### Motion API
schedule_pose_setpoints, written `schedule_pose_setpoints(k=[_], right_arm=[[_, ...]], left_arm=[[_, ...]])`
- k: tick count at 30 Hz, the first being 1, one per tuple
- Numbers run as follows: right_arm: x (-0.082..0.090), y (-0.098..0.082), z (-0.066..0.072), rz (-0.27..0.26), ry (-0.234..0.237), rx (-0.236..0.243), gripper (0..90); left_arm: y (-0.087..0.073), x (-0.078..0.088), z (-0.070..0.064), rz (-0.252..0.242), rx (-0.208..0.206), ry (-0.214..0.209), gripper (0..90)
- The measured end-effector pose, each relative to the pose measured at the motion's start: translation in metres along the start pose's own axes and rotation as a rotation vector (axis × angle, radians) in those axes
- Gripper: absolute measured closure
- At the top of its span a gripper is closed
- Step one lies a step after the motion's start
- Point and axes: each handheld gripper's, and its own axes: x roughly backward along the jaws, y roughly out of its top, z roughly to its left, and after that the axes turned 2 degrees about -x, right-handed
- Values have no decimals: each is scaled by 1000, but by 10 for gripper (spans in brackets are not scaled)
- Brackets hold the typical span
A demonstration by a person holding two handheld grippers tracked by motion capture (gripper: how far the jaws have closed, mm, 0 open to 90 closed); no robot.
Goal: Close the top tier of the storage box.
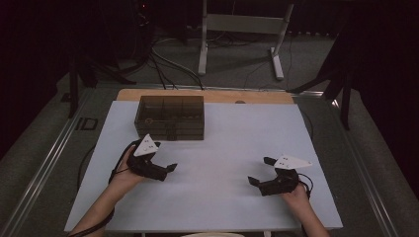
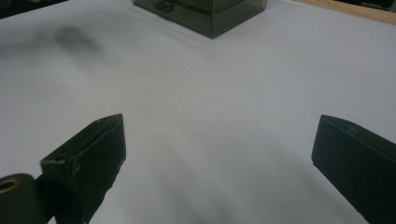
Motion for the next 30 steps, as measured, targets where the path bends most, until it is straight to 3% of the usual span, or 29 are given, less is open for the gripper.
schedule_pose_setpoints(k=[30], right_arm=[[2,0,0,-4,3,4,30]], left_arm=[[-60,22,-2,43,105,25,50]])
